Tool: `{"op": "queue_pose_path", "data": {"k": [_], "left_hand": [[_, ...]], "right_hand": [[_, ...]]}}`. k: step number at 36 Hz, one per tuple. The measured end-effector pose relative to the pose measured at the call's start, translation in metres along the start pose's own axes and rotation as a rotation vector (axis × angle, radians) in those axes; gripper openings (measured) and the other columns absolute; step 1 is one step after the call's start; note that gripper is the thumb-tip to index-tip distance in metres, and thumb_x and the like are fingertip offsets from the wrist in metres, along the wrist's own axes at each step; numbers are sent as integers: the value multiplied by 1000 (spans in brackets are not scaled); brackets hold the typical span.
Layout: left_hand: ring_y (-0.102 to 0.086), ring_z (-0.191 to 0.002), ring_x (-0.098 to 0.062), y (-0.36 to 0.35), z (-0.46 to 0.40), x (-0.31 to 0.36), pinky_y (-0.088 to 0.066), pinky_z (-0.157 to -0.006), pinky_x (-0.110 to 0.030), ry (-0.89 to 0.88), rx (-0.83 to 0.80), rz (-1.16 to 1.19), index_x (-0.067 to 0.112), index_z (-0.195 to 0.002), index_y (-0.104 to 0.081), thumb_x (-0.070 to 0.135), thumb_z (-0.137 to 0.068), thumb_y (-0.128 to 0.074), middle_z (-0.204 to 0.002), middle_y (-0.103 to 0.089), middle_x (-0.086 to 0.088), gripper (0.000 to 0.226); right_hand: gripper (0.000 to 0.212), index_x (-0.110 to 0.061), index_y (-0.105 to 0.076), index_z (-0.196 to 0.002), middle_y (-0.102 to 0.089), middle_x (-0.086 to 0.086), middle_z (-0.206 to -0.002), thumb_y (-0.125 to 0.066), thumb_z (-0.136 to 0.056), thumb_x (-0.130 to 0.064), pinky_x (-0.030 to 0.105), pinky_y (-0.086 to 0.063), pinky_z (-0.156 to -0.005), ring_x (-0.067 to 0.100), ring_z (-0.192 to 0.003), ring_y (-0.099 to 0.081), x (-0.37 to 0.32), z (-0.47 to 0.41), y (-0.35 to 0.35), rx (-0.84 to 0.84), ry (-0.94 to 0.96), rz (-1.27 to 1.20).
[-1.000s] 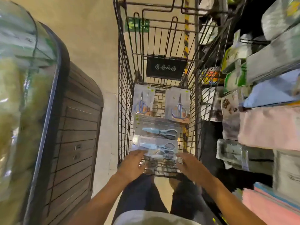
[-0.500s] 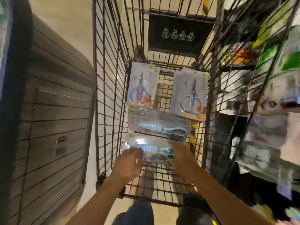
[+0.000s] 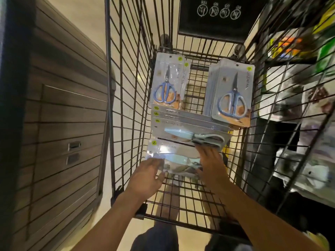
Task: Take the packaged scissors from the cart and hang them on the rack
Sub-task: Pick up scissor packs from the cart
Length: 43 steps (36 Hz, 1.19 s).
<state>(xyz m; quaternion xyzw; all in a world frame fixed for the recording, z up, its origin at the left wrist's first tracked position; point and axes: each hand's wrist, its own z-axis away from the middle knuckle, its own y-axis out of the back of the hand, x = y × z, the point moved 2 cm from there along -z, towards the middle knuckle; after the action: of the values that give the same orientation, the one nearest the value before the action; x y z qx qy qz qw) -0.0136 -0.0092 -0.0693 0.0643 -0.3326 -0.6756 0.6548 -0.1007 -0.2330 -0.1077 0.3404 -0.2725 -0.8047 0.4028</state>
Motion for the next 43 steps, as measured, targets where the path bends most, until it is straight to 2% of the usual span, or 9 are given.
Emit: {"op": "queue_pose_path", "data": {"k": [7,13,19,23,26,28,33,37,43], "left_hand": [[-34,-149,-16,-1,1,4,-32,-120,-33,26,-20,-38,34,-153,-44,40,-104,-53,-160,-41,8,50],[-33,-151,-18,7,8,9,-31,-122,-35,11,-94,-43,30,-157,-40,39,-105,-52,-163,-39,4,53],[-47,-140,-17,38,22,26,-43,-111,-32,-31,-8,56,38,-161,-23,28,-102,-59,-159,-45,1,69],[-53,-132,-11,61,34,40,-49,-105,-35,-33,99,257,48,-160,-18,35,-101,-62,-154,-51,7,75],[-56,-135,-14,71,37,53,-49,-112,-46,-41,98,457,42,-162,-17,45,-98,-65,-153,-53,3,80],[-63,-122,-3,75,38,67,-55,-103,-34,-59,94,632,49,-157,-22,48,-93,-70,-146,-57,6,81],[-70,-108,1,70,33,93,-58,-83,-18,-69,135,905,50,-150,-29,31,-90,-76,-130,-66,13,79],[-69,-103,10,67,30,101,-57,-75,-12,-62,186,1058,44,-148,-30,3,-89,-77,-129,-62,15,86],[-73,-114,-24,75,33,91,-62,-93,-44,-20,256,1178,46,-142,-44,-6,-81,-80,-130,-71,-9,88]], "right_hand": [[68,-27,-51,-140,-56,0,-141,-83,-81,-34,34,-47,-100,21,-129,-52,6,6,-1,-44,-36,-107],[65,-34,-46,-149,-59,-1,-145,-72,-91,-39,30,-43,-100,21,-131,-54,17,4,16,-214,-10,-141],[72,-53,-33,-152,-65,-6,-135,-69,-92,-35,26,-49,-84,22,-117,-65,13,24,55,-106,-28,-372],[77,-53,-37,-149,-64,-16,-129,-77,-89,-27,35,-57,-95,9,-112,-66,8,41,79,-10,-78,-676],[78,-55,-39,-140,-52,-42,-122,-83,-85,-22,5,-49,-86,-23,-107,-54,0,51,88,79,-78,-876],[77,-50,-42,-141,-53,-40,-125,-83,-84,-18,-3,-44,-79,-30,-106,-50,-7,55,89,104,-86,-1011],[74,-37,-46,-148,-63,-27,-126,-82,-85,-25,30,-58,-97,4,-122,-63,-28,61,83,93,-48,-1236],[78,-30,-39,-154,-61,-3,-143,-76,-90,-6,48,-51,-108,19,-133,-59,-45,66,73,17,-74,-1396],[84,-29,-30,-159,-60,4,-145,-70,-92,4,53,-52,-106,24,-128,-63,-46,72,77,-161,-38,-1383]]}}
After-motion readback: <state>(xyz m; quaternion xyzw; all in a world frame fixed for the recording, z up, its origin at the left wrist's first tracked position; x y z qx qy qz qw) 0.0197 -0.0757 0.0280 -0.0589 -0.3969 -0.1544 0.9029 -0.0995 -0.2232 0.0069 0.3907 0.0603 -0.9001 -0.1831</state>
